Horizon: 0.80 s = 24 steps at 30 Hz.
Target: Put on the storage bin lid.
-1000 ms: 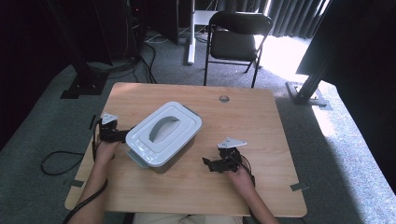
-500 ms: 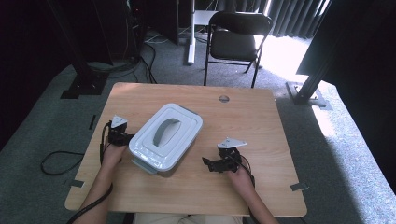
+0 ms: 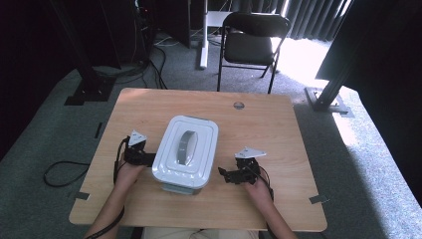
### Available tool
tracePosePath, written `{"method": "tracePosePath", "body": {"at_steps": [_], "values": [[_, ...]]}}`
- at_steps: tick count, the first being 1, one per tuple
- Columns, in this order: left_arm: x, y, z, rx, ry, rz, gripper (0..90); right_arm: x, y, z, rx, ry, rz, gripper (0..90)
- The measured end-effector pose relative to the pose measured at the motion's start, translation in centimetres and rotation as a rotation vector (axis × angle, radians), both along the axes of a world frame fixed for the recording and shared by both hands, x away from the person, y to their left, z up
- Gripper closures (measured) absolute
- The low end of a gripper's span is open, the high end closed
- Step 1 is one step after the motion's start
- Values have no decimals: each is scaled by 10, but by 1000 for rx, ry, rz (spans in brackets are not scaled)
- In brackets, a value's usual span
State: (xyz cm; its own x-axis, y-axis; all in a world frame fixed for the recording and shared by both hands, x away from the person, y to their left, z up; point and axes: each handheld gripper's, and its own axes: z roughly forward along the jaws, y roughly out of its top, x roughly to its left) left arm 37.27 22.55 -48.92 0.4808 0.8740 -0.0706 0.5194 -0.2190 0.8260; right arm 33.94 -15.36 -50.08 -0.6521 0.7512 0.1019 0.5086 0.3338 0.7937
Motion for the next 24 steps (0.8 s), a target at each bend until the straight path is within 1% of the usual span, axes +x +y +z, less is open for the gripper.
{"method": "tracePosePath", "body": {"at_steps": [1,4,8,10,13,16,17,18,19,21,24], "values": [[-5,-6,-1,8,-1,-8,19,0,0,0,0,0,0,133],[-8,-12,-2,-1,5,-20,19,0,-7,0,-1,0,-14,133],[-8,-21,-2,-1,7,-40,19,-1,-12,0,-4,2,-16,133],[-7,-27,-2,-9,12,-51,19,-1,-14,0,-7,2,-18,133],[-7,-36,-1,0,17,-69,19,-1,-18,0,-8,2,-18,133],[-9,-45,0,17,8,-87,19,-2,-21,1,-4,1,-23,133],[-10,-47,1,18,10,-97,19,-3,-23,1,-2,0,-25,133],[-11,-50,1,14,11,-100,19,-3,-24,1,-6,-3,-25,133],[-12,-52,1,21,6,-99,20,-3,-25,1,-9,-3,-29,133],[-14,-55,2,18,10,-109,20,-3,-29,1,-12,-4,-36,133],[-18,-61,4,30,11,-131,19,-3,-36,1,-10,-3,-43,133]]}}
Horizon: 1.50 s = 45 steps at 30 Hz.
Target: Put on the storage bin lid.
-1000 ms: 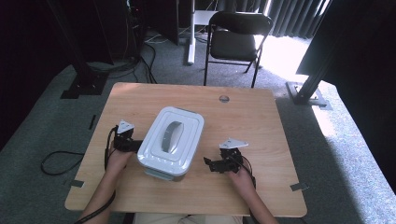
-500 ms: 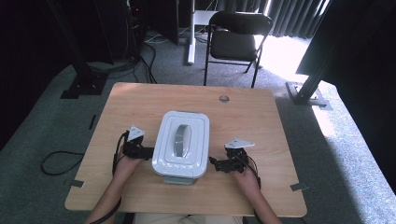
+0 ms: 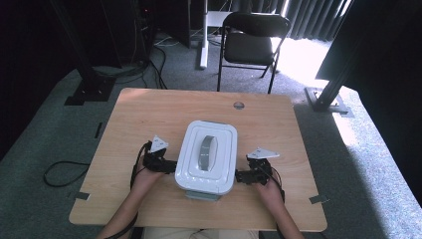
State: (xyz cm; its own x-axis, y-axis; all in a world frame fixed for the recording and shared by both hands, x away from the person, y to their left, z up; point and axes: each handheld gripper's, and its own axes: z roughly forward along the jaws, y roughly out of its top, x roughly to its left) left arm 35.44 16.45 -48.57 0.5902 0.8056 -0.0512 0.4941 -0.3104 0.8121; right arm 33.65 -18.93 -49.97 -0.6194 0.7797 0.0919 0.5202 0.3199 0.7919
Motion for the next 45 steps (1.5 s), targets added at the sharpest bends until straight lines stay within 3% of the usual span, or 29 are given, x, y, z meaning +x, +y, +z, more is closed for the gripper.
{"method": "tracePosePath", "body": {"at_steps": [4,10,12,15,25,45], "values": [[-4,-6,2,13,3,-32,19,1,-8,1,-7,-4,-16,133],[-6,-9,1,-1,7,-51,19,2,-14,2,2,-11,-34,133],[-6,-7,0,-10,4,-50,19,1,-15,2,-18,-18,-41,133],[-6,-3,-1,-28,-10,-39,19,1,-17,0,-7,-23,-53,133],[-4,13,-5,5,-34,-7,19,-2,-31,-5,8,-13,-95,133],[-17,63,-7,5,-23,85,20,-11,-60,-5,18,-26,-185,133]]}}
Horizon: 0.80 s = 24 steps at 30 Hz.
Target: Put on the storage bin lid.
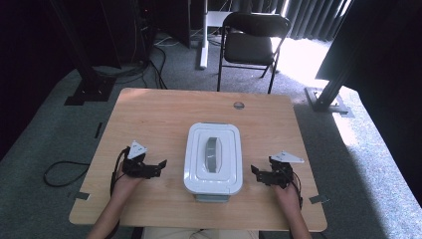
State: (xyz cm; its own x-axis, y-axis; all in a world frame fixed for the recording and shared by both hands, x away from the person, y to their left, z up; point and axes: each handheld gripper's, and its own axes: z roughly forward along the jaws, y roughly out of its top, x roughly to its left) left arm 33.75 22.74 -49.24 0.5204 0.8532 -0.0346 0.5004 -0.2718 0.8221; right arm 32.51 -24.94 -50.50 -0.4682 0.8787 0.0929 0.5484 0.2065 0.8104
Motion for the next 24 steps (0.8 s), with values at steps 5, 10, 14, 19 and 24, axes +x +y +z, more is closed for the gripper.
{"method": "tracePosePath", "body": {"at_steps": [5,10,14,19,24], "values": [[-5,14,-2,6,5,26,20,-4,-10,-1,-4,-8,-31,133],[-10,28,-3,9,9,57,20,-9,-19,-2,-10,-15,-64,133],[-17,44,-6,3,18,102,20,-14,-31,-3,-9,-29,-114,132],[-25,58,-8,9,35,150,20,-19,-42,-5,6,-39,-165,127],[-31,66,-9,2,53,195,20,-25,-52,-6,-2,-46,-226,127]]}}
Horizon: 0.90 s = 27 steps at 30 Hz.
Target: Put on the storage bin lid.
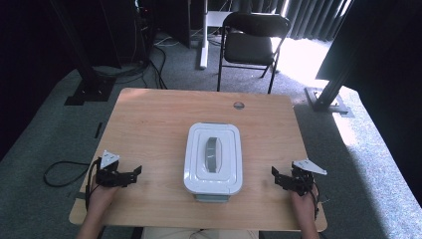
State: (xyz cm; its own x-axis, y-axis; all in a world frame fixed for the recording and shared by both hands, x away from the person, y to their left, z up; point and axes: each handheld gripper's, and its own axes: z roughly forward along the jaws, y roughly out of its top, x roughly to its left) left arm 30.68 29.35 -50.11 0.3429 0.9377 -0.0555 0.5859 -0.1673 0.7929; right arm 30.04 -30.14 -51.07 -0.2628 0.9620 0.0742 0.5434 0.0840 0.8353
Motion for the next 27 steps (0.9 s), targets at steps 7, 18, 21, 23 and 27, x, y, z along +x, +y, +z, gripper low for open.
{"method": "tracePosePath", "body": {"at_steps": [7,18,21,23,27], "values": [[-5,11,1,6,8,74,20,-6,-10,-2,-18,30,-51,131],[-4,34,-7,35,118,191,20,-4,-21,-12,-29,112,-107,133],[-3,38,-13,41,149,190,20,-3,-20,-13,-41,120,-120,131],[-2,39,-14,57,150,207,19,-2,-20,-15,-39,126,-125,130],[-1,42,-16,70,156,210,20,-1,-20,-16,-50,150,-143,130]]}}
